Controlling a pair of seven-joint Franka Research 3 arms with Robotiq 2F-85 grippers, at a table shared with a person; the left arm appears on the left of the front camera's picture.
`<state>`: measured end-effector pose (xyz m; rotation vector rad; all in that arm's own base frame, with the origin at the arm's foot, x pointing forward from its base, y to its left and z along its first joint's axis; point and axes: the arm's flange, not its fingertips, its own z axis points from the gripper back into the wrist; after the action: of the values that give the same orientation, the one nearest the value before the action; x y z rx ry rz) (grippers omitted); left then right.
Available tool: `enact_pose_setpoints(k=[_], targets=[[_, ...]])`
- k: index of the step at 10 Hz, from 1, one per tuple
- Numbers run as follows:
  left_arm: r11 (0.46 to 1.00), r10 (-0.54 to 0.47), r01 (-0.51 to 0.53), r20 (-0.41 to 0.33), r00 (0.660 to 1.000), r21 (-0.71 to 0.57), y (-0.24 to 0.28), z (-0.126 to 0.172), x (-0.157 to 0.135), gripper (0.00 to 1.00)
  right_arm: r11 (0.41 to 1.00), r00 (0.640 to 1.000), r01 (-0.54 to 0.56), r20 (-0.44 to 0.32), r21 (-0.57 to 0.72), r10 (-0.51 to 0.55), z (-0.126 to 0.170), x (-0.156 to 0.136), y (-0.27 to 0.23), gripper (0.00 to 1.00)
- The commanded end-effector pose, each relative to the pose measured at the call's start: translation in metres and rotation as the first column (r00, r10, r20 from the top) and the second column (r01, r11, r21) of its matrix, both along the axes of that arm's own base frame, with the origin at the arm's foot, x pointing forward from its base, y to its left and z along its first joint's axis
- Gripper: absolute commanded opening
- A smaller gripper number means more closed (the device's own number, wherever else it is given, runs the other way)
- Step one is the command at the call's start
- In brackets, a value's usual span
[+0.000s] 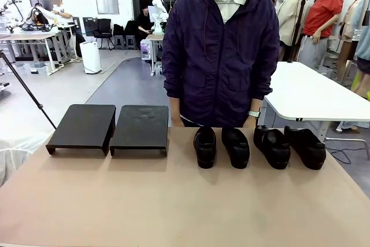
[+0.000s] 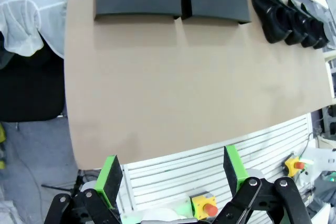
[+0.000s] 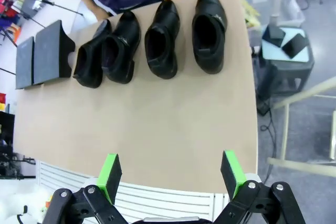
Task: Organize the shoes by placing them on the stand.
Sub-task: Pick up one Shoe and place it in the middle of the table.
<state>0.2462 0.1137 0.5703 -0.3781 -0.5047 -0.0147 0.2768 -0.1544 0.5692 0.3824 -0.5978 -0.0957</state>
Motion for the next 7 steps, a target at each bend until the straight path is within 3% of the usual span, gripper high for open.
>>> enact_pose_setpoints(k=[1, 7], targets=[[1.0, -0.007, 0.007, 0.008, 1.0, -0.004, 0.0034, -0.0006, -0.0012, 1.0, 0.999, 0.999, -0.034, 0.014, 0.025, 0.033, 0.0031, -0.0008, -0.0031, 1.0], [1.0, -0.007, 0.007, 0.008, 1.0, -0.004, 0.0034, -0.0006, -0.0012, 1.0, 0.999, 0.999, -0.034, 0.014, 0.025, 0.033, 0.0031, -0.0008, -0.0031, 1.0]])
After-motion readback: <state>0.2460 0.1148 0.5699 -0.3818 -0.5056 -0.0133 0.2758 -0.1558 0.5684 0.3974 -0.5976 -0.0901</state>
